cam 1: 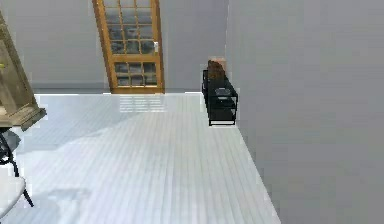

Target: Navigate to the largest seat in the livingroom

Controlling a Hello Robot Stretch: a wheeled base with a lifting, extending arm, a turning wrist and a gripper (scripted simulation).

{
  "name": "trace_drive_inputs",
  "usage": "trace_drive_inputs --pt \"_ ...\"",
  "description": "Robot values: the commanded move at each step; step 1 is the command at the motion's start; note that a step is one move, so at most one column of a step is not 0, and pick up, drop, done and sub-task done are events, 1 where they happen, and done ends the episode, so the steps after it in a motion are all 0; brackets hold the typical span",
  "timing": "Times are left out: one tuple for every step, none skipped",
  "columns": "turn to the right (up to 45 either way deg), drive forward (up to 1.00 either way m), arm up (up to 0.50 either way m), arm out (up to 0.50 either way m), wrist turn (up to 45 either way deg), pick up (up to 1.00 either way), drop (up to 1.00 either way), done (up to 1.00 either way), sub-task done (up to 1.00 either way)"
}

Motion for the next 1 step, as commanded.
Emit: trace_drive_inputs --pt "-3.0 0.00 0.00 0.00 0.0 0.00 0.00 0.00 0.00"
